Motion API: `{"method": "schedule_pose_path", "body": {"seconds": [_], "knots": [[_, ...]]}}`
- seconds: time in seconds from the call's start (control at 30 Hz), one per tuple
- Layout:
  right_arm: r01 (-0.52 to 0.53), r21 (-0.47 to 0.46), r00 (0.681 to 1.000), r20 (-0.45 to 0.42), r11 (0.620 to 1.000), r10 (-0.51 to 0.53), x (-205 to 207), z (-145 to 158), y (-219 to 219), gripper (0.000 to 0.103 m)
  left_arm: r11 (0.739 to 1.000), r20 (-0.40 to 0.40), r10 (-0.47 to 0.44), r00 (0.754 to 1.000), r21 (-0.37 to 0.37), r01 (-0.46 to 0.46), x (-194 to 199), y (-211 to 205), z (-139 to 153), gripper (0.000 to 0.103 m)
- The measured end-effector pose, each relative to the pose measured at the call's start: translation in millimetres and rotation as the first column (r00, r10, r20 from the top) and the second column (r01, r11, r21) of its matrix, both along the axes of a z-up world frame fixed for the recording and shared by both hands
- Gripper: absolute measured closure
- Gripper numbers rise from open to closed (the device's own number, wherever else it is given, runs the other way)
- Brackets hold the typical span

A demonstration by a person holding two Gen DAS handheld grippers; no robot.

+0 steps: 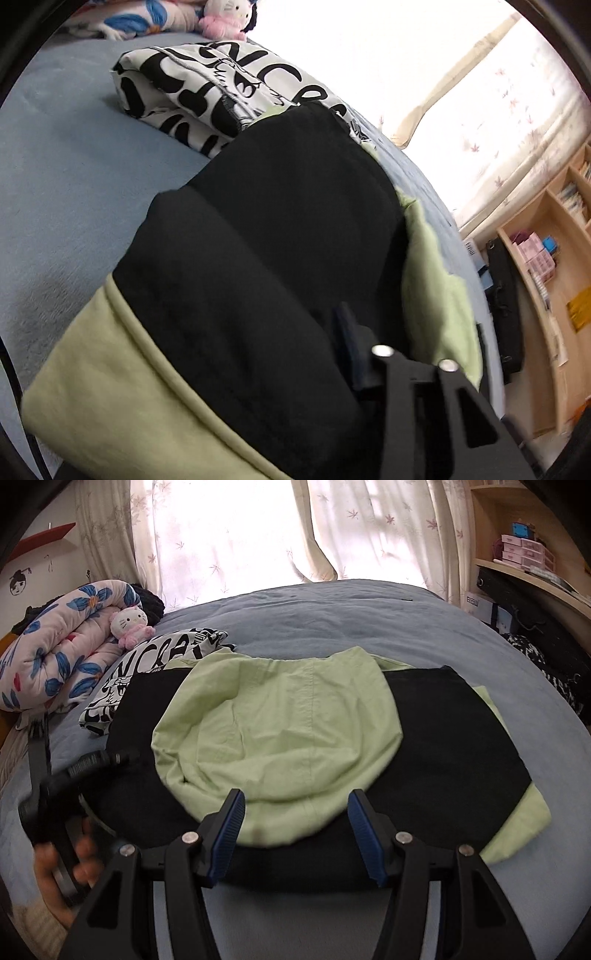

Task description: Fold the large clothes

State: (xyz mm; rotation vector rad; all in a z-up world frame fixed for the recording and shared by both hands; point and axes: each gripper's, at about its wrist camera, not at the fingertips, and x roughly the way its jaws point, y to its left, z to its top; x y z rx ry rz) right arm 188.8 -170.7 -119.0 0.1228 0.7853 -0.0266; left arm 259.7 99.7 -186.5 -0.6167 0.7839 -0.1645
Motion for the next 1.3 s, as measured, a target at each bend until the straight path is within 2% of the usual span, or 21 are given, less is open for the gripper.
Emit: {"method": "schedule_pose_path", "body": {"seconds": [0.1,0.17,0.23,0.3,0.4,0.43,0.57,0.63,0.73,0.83,0.93,1.0,1.1,1.23,1.3], "knots": [[-0.007,-0.041,1.0,0.014,0.999,0.008,22.9,-1.0,10.5,0.056,0.999,0.003,0.005,1.0,-0.05,-0.005,-1.7,1.3,-4.5,0.08],[-0.026,-0.079,0.999,0.017,0.997,0.028,40.6,-4.7,19.9,0.065,0.999,0.008,0.004,1.0,-0.045,-0.003,-2.3,0.9,-4.8,0.081],[-0.033,-0.121,0.999,0.011,0.992,0.035,58.0,-13.3,28.5,0.081,0.999,0.014,0.003,1.0,-0.043,-0.003,-3.1,-1.7,-3.4,0.083],[-0.043,-0.145,0.999,-0.003,0.989,0.043,69.9,-28.3,34.5,0.083,0.999,0.018,0.004,1.0,-0.045,-0.003,-6.7,5.2,-4.8,0.084],[-0.07,-0.157,0.994,-0.099,0.985,0.055,79.3,-65.5,40.7,0.084,0.999,0.029,0.007,1.0,-0.038,-0.006,-10.1,9.0,-5.8,0.085],[-0.071,-0.165,0.995,-0.076,0.984,0.059,75.5,-66.7,41.4,0.084,1.0,0.039,0.008,0.999,-0.02,-0.007,-11.4,5.8,-3.5,0.086],[-0.078,-0.139,0.995,-0.077,0.987,0.068,73.4,-66.1,38.1,0.084,0.998,0.085,0.013,0.996,0.056,-0.018,-14.0,5.9,7.1,0.086],[-0.079,-0.127,0.995,-0.071,0.989,0.071,72.7,-66.8,36.1,0.084,0.993,0.116,0.016,0.993,0.114,-0.03,-19.3,0.9,18.4,0.087],[-0.08,-0.103,0.995,-0.067,0.991,0.073,70.8,-67.0,32.7,0.084,0.967,0.212,-0.003,0.977,0.25,-0.052,-34.1,-20.8,46.9,0.089],[-0.08,-0.048,0.995,-0.069,0.996,0.077,67.5,-65.6,25.3,0.084,0.95,0.305,-0.058,0.951,0.31,-0.042,-47.6,-45.3,80.3,0.09],[-0.076,0.02,0.994,-0.079,0.997,0.078,61.0,-63.8,16.0,0.084,0.941,0.357,-0.123,0.926,0.339,-0.005,-55.7,-68.1,107.7,0.091],[-0.067,0.089,0.994,-0.079,0.994,0.074,54.1,-61.8,7.2,0.084,0.929,0.392,-0.184,0.902,0.368,0.03,-56.7,-95.6,127.4,0.091],[-0.055,0.255,0.993,-0.088,0.965,0.08,38.2,-63.2,-12.5,0.084,0.92,0.42,-0.244,0.874,0.386,0.071,-56.0,-121.6,145.9,0.091],[-0.058,0.362,0.991,-0.089,0.93,0.096,19.5,-59.1,-33.6,0.084,0.892,0.431,-0.34,0.836,0.43,0.141,-51.5,-170.9,163.4,0.091],[-0.03,0.434,0.991,-0.107,0.9,0.085,6.0,-55.1,-53.2,0.085,0.867,0.424,-0.395,0.815,0.465,0.179,-51.6,-200.4,166.9,0.091]]}}
